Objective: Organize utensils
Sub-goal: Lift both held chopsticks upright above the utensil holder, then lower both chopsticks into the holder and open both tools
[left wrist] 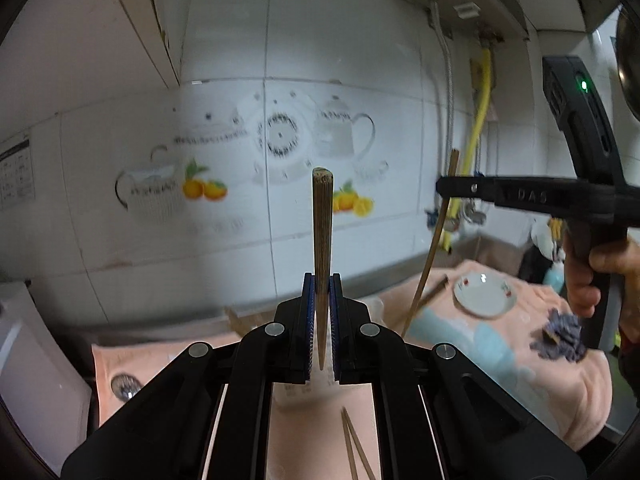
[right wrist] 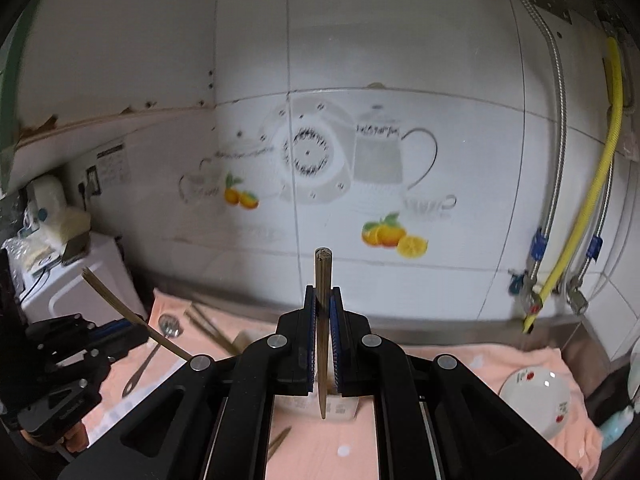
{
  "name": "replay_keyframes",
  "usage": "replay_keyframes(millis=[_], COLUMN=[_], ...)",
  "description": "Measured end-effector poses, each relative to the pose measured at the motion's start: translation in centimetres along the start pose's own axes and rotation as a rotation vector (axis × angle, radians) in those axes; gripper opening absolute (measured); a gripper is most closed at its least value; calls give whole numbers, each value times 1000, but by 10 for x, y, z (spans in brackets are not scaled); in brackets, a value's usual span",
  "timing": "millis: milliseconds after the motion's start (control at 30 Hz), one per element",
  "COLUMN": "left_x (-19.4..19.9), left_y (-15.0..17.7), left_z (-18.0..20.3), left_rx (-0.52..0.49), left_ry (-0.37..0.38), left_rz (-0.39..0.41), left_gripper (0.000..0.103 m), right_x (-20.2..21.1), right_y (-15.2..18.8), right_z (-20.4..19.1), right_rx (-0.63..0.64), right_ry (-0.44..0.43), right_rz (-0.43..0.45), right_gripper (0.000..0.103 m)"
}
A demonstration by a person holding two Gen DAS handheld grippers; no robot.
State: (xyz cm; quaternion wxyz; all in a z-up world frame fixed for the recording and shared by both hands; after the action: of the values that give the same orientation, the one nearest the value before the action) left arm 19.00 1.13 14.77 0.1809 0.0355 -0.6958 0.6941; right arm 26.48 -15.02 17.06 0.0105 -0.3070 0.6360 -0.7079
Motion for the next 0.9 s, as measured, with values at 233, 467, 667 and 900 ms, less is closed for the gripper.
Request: replay_keyframes(millis=[233,467,667,900], left_x=[-26,-55,-70,-68], left_y=[-18,-1,15,23], left_z=[-6,-19,-27,-30], left_rx=[-13,3,23,22], left_ry=[-47,-71,-73,-81], left_rz=[30,-39,-87,-96], left_gripper=[6,6,6,10], right_x=[-35,-66,-85,-85], right_y=[-10,8,28,38], right_z=[7,4,2,1], right_rx=[-38,-33,-31,-36], right_ry=[7,7,3,2], right_rz=[-2,-47,-102,-110], right_gripper=[7,7,7,16])
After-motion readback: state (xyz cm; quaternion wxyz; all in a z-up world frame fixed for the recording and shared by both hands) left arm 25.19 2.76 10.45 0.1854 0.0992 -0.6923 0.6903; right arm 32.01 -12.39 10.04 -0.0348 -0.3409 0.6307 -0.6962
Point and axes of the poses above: each gripper's, at about its wrist camera, not at the fingertips, and x roughly against the way its jaws point, z to its right, y to its underside, the point moved 2 cm from there along -x, roughly the way its jaws point, and after that the axes turned 2 degrees about x, right-handed, at the moved point
